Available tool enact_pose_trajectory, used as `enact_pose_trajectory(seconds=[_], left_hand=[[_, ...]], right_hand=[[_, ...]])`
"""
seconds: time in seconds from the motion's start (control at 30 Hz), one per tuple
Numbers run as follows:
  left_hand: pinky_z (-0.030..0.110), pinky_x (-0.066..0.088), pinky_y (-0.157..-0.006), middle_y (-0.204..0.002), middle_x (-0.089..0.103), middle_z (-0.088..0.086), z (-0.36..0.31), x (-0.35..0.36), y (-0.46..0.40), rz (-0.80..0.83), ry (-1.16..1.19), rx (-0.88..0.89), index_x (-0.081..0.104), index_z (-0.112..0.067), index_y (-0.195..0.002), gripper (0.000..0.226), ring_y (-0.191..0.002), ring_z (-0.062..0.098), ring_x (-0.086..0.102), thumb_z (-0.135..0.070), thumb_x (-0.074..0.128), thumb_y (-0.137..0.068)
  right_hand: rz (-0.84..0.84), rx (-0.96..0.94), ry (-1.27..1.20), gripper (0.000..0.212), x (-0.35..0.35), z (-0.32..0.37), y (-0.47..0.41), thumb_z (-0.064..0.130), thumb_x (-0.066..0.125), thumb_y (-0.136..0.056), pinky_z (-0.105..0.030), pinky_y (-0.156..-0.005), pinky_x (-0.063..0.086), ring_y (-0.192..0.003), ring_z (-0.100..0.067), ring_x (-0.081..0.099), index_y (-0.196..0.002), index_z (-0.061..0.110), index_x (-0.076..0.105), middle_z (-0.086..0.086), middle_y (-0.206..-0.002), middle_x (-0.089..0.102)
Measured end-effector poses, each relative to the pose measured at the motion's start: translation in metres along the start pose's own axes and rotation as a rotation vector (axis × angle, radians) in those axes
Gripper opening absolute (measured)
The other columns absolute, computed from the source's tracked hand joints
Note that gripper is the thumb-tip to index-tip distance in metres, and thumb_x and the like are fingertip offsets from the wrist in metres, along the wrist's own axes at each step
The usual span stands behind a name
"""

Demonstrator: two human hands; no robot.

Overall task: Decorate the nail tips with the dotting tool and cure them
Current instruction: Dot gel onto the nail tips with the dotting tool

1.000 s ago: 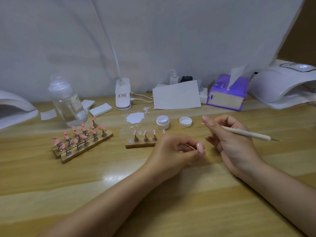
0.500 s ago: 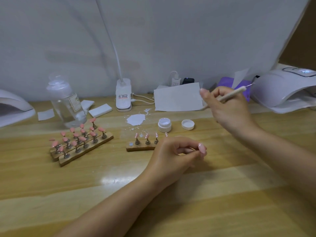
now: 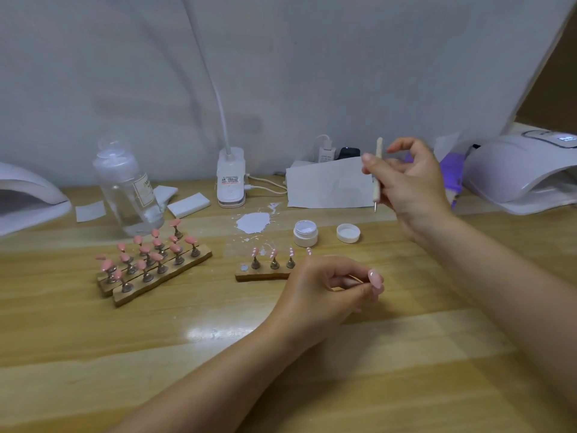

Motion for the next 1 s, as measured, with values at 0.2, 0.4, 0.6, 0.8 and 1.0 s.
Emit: enact_pose_trajectory(seconds=[0.2, 0.4, 0.6, 0.8, 1.0], left_hand=[[0.017, 0.051, -0.059, -0.071, 0.067, -0.005, 0.000, 0.000, 0.000, -0.004, 0.014, 0.013, 0.065, -0.013, -0.060, 0.025, -0.068, 0.006, 0.061, 0.003, 0.063, -0.080], [0.022, 0.051, -0.059, -0.074, 0.065, 0.006, 0.000, -0.001, -0.001, -0.013, 0.043, 0.010, 0.066, -0.009, -0.064, 0.020, -0.067, 0.012, 0.057, 0.001, 0.064, -0.081], [0.021, 0.051, -0.058, -0.071, 0.066, 0.002, 0.002, -0.001, -0.002, -0.020, 0.032, 0.002, 0.068, -0.013, -0.064, 0.022, -0.067, 0.012, 0.058, 0.001, 0.064, -0.080], [0.017, 0.051, -0.055, -0.069, 0.065, -0.006, 0.003, -0.001, -0.002, -0.012, 0.016, 0.006, 0.066, -0.013, -0.061, 0.023, -0.066, 0.008, 0.060, 0.000, 0.065, -0.080], [0.023, 0.051, -0.059, -0.073, 0.066, 0.000, 0.002, -0.002, -0.001, -0.017, 0.003, 0.014, 0.071, -0.009, -0.073, 0.012, -0.067, 0.014, 0.060, -0.001, 0.065, -0.080]], right_hand=[[-0.086, 0.271, -0.347, 0.033, 0.012, -0.020, 0.000, 0.011, 0.071, -0.080, -0.014, -0.033, 0.028, -0.030, -0.003, 0.033, -0.075, 0.018, 0.039, 0.003, -0.051, 0.039], [0.062, 0.046, 0.075, 0.037, 0.028, -0.029, 0.003, 0.031, 0.068, -0.082, -0.014, -0.037, 0.038, -0.030, -0.005, 0.041, -0.058, 0.014, 0.045, 0.010, -0.033, 0.042], [0.190, -0.177, 0.443, 0.041, 0.043, -0.032, 0.005, 0.038, 0.068, -0.079, -0.023, -0.058, 0.045, -0.047, -0.012, 0.058, -0.051, 0.014, 0.050, -0.001, -0.044, 0.056], [0.237, -0.199, 0.562, 0.040, 0.051, -0.039, 0.003, 0.030, 0.067, -0.082, -0.027, -0.061, 0.044, -0.049, -0.010, 0.055, -0.049, 0.015, 0.049, 0.001, -0.046, 0.056], [0.259, -0.255, 0.580, 0.040, 0.053, -0.037, 0.004, 0.030, 0.067, -0.082, -0.022, -0.057, 0.042, -0.045, -0.003, 0.051, -0.049, 0.017, 0.049, 0.005, -0.044, 0.054]])
Point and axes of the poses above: each hand's wrist, its own y-axis away from the middle knuckle, its own x-axis out of the palm, z = x × y, the point moved 4 cm from there along -y, towards the middle knuckle
